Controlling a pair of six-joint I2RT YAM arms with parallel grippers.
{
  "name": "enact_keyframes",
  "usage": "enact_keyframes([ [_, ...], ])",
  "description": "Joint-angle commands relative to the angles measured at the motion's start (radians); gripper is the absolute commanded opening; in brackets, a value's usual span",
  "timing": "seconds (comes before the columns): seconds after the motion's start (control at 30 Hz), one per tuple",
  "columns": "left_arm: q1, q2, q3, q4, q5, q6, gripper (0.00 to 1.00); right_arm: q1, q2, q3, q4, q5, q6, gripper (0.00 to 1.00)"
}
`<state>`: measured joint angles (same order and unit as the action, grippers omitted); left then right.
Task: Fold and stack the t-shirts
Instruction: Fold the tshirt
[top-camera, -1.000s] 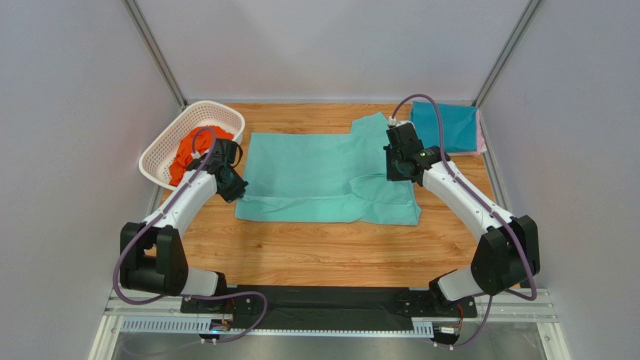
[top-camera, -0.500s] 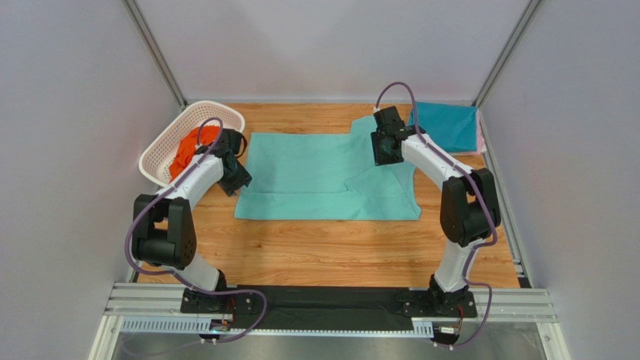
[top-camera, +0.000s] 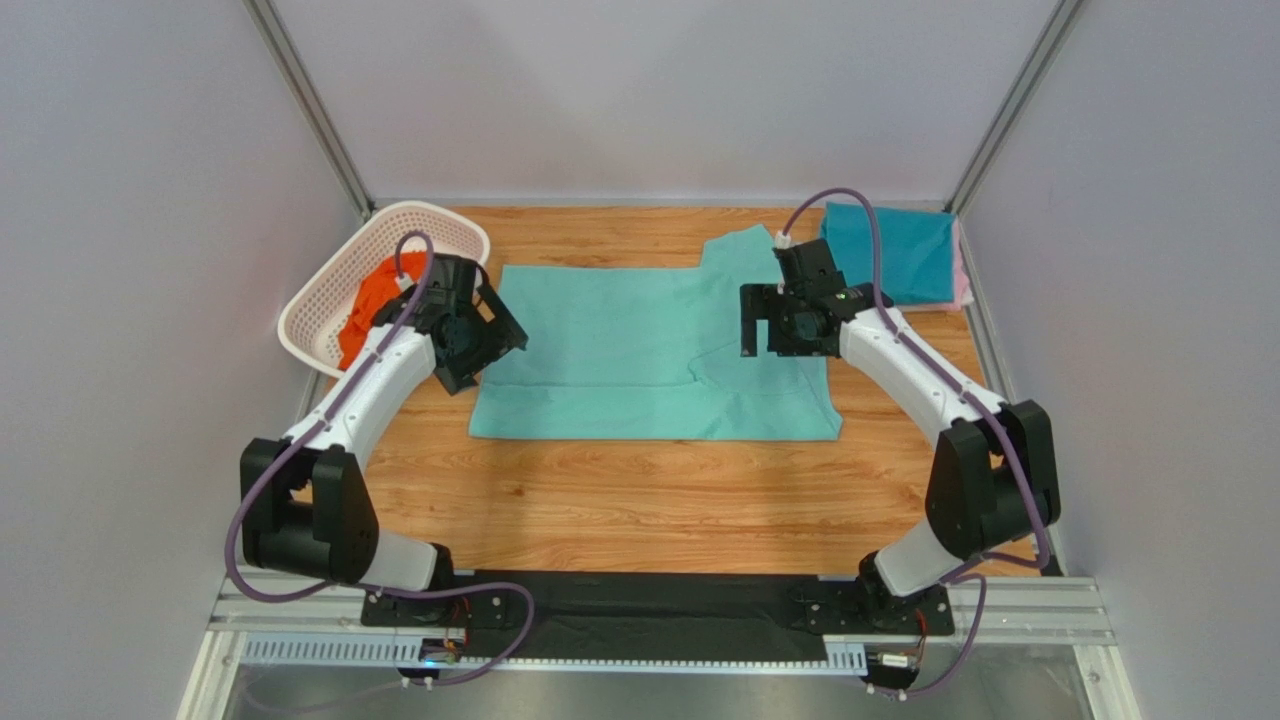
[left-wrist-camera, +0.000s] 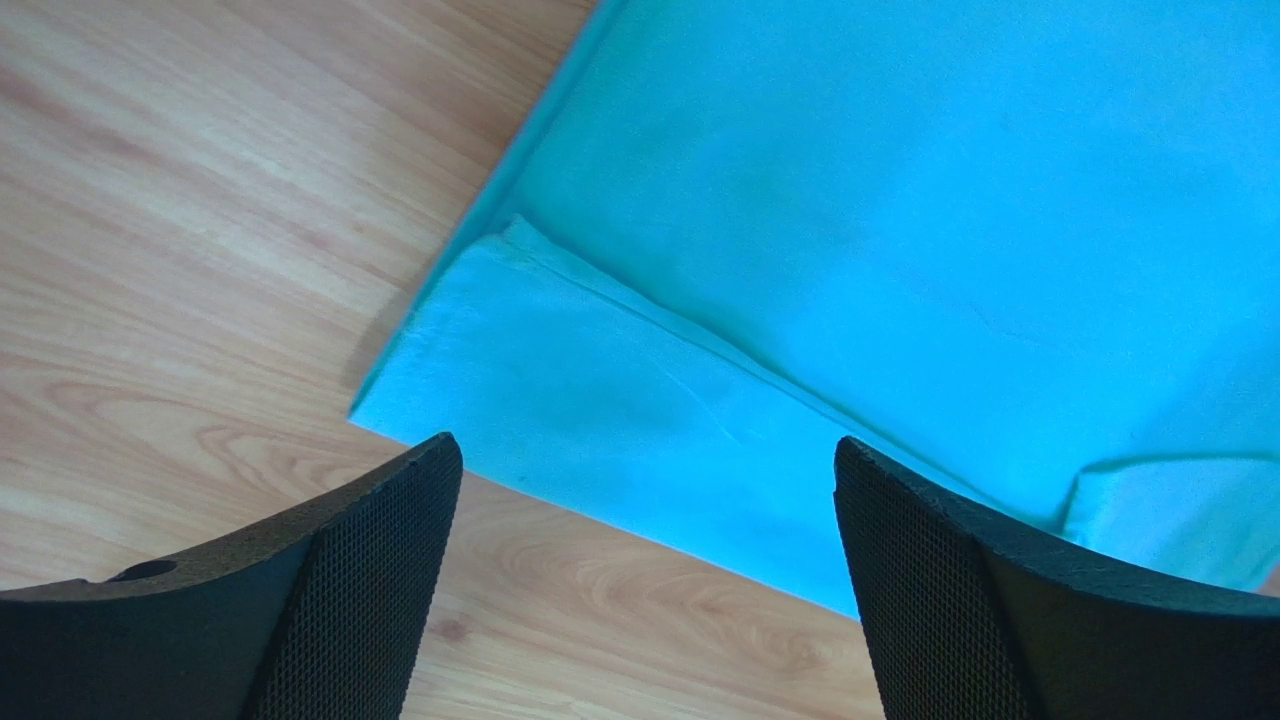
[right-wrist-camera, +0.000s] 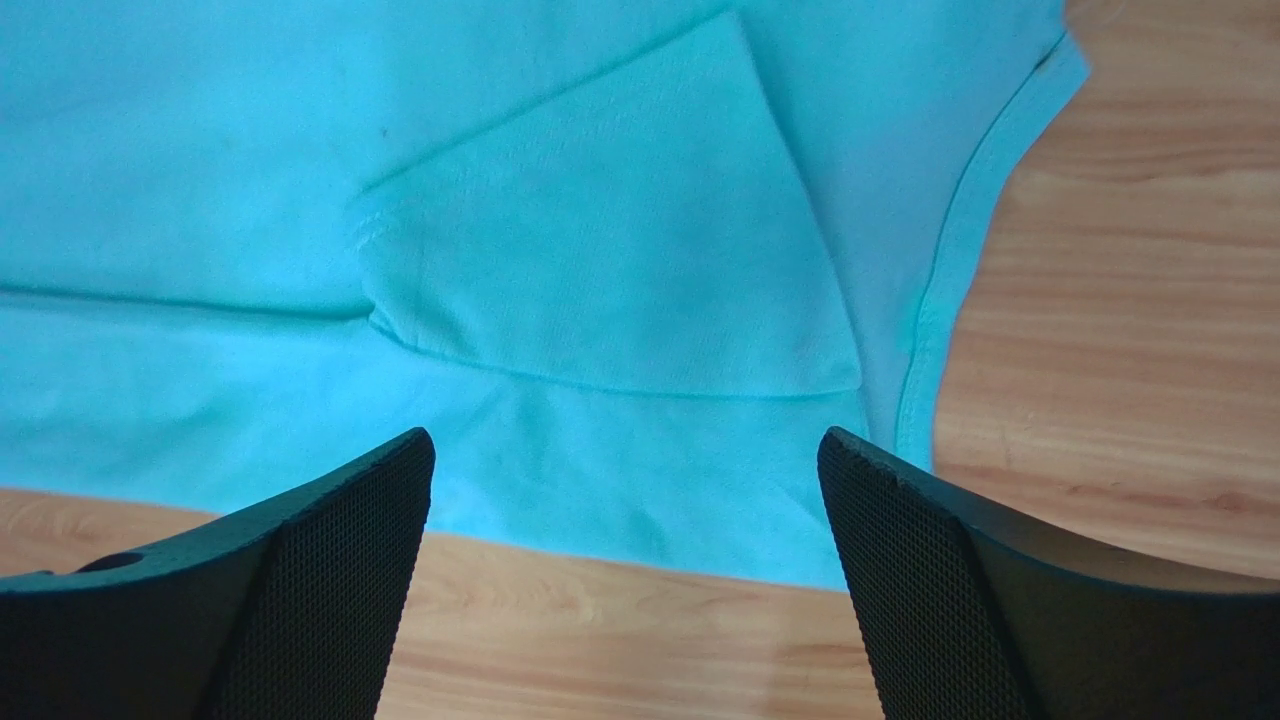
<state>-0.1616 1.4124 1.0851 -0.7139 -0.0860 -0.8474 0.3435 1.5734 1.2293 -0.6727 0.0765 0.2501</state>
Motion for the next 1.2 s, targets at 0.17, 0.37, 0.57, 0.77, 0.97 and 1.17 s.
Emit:
enact_keyframes([
  [0.17,-0.024,0.125,0.015,0.077,0.189,0.065,1.00,0.002,-0.046,-0.139,0.088,-0.093,0.071,1.00],
  [0.37,-0.026,0.197,0.003,0.102,0.209,0.076,1.00,0.002,0.005,-0.146,0.097,-0.084,0.069,1.00],
  [0.57,-0.026,0.270,-0.001,0.103,0.206,0.077,1.00,0.002,0.065,-0.149,0.119,-0.083,0.086,1.00],
  [0.77,-0.026,0.301,-0.033,0.103,0.197,0.091,1.00,0.002,0.119,-0.188,0.165,-0.055,0.117,1.00],
  [0.97,-0.026,0.309,-0.076,0.103,0.221,0.110,1.00,0.002,0.105,-0.252,0.183,-0.050,0.129,1.00],
  [1.17,-0.026,0.248,-0.174,0.108,0.227,0.099,1.00,0.002,0.033,-0.361,0.176,-0.044,0.170,1.00],
])
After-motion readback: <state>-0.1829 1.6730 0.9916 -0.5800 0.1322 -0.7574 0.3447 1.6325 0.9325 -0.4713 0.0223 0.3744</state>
